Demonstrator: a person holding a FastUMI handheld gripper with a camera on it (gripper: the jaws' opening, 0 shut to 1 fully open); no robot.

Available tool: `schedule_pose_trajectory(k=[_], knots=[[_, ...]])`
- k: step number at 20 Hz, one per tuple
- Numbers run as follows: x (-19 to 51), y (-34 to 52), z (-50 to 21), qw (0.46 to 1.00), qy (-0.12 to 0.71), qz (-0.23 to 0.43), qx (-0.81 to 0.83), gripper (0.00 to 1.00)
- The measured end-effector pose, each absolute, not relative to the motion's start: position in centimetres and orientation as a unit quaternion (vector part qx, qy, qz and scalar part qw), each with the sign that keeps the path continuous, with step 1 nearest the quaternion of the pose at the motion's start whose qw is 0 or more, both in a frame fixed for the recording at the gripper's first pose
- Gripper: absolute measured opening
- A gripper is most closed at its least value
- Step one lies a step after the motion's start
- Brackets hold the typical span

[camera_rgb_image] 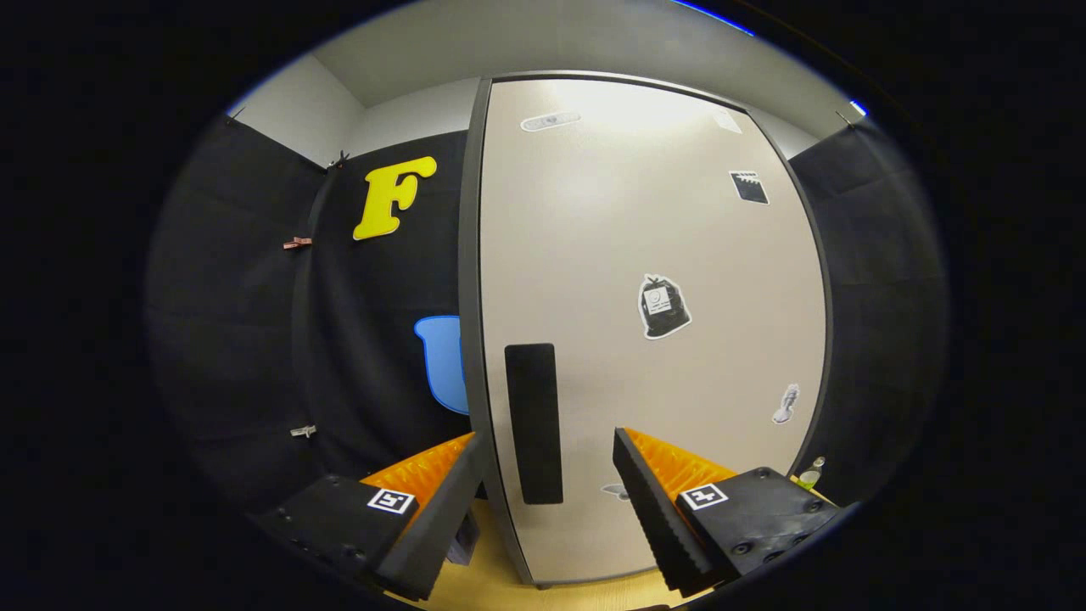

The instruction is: Open the shoe cabinet door, grab the shoes and put them into the shoe cabinet, then close the shoe cabinet door.

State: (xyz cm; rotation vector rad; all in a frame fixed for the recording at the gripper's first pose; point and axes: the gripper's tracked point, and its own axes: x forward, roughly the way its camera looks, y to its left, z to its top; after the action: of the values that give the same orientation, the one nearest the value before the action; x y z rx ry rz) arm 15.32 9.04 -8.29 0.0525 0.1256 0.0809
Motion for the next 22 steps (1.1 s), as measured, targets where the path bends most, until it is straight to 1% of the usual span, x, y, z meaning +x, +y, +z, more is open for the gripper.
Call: schedule_pose_trajectory(k=[4, 7, 10, 12, 14, 15, 16, 22], knots=[[17.4, 8.9, -9.6, 0.997, 0.072, 0.031, 0.027, 0.97], [17.9, 8.8, -9.7, 0.997, 0.071, 0.024, 0.026, 0.93], [17.8, 8.9, -9.6, 0.997, 0.066, 0.020, 0.019, 0.63], [17.6, 9.7, -9.4, 0.997, 0.068, 0.034, 0.018, 0.59], [17.9, 9.6, -9.7, 0.997, 0.066, 0.025, 0.004, 0.38], [18.0, 9.6, -9.7, 0.998, 0.065, 0.023, 0.004, 0.38], [17.9, 9.6, -9.7, 0.997, 0.068, 0.022, 0.006, 0.33], [17.6, 9.5, -9.6, 0.997, 0.069, 0.017, -0.005, 0.33]])
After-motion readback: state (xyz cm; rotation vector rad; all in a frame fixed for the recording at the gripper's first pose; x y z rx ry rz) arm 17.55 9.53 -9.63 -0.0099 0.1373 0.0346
